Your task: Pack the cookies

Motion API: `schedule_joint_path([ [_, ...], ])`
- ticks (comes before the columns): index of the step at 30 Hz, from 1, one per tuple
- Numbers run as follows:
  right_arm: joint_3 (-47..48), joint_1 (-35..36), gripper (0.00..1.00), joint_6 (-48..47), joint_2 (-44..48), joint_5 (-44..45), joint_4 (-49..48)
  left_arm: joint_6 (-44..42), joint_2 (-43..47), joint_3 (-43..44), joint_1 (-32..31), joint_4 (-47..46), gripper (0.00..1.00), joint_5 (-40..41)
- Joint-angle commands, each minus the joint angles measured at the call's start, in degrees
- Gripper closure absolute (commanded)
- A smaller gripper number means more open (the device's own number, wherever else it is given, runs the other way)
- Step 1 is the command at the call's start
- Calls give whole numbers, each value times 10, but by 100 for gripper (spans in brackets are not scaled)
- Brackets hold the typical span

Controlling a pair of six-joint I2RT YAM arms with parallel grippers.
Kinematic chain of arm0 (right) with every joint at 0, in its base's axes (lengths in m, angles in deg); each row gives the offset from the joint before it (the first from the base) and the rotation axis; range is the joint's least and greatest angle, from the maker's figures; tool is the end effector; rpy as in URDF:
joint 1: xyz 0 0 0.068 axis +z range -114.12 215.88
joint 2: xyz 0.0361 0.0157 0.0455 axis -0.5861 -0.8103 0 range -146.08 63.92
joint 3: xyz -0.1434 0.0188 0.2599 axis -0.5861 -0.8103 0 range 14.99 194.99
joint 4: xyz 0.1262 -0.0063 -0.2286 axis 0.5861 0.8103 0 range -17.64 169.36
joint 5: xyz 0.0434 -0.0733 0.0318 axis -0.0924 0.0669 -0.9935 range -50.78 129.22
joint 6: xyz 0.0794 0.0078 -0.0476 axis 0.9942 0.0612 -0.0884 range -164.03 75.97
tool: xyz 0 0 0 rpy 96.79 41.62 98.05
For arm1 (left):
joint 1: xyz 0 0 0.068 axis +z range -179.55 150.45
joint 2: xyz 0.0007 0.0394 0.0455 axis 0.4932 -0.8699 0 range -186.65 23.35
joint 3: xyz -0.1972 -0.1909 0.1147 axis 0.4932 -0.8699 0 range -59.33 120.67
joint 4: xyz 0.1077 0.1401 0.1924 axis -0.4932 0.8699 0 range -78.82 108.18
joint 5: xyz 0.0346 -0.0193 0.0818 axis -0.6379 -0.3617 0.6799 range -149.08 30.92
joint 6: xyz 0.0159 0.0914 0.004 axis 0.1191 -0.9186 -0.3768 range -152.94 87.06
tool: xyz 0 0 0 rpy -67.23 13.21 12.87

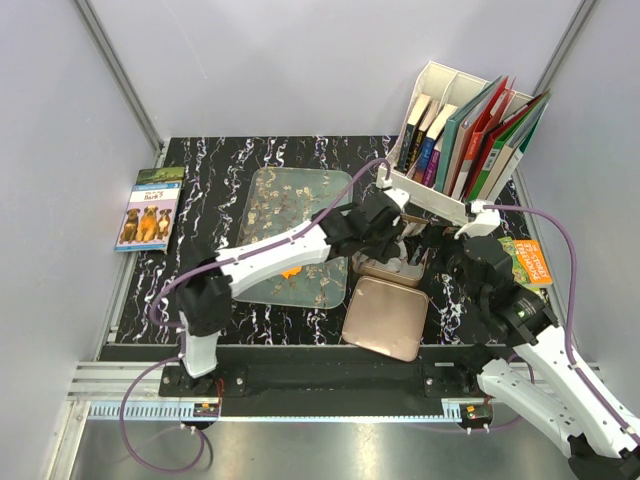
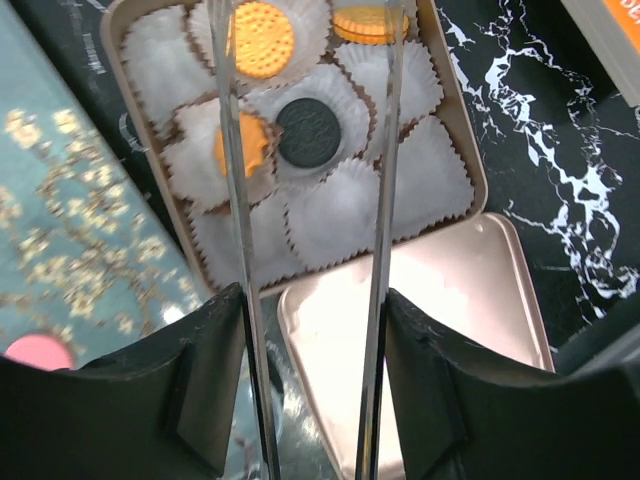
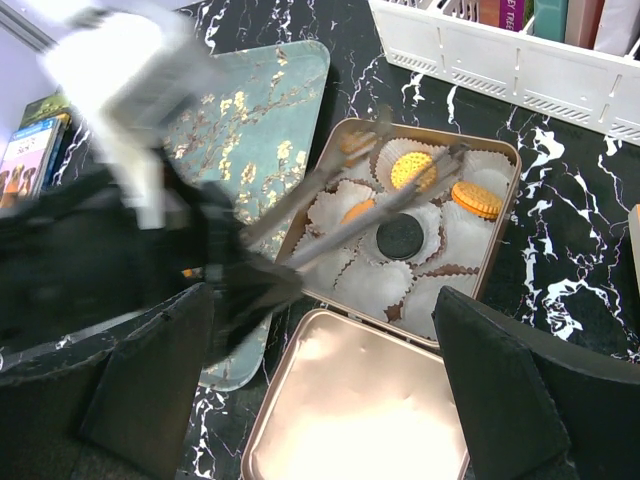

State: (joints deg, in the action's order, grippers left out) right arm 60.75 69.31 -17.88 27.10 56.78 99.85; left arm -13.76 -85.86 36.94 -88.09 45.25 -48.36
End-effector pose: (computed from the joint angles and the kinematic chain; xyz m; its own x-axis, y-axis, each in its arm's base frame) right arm 0.1529 0.0707 0.3353 -0.3647 0.2627 -0.8933 -0.1402 0.9329 0.3316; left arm 0.2605 -0.3960 0.2764 -0.6142 0.3853 -0.6887 0.6036 0.7915 -0.0956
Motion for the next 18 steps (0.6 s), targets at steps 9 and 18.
schedule_joint_path([
  [9, 20, 1, 1, 0, -3, 6, -9, 42, 231, -186, 47, -33, 65, 92],
  [18, 2, 1, 0, 18, -20, -25, -42, 82, 413, -352, 172, 0, 100, 134],
])
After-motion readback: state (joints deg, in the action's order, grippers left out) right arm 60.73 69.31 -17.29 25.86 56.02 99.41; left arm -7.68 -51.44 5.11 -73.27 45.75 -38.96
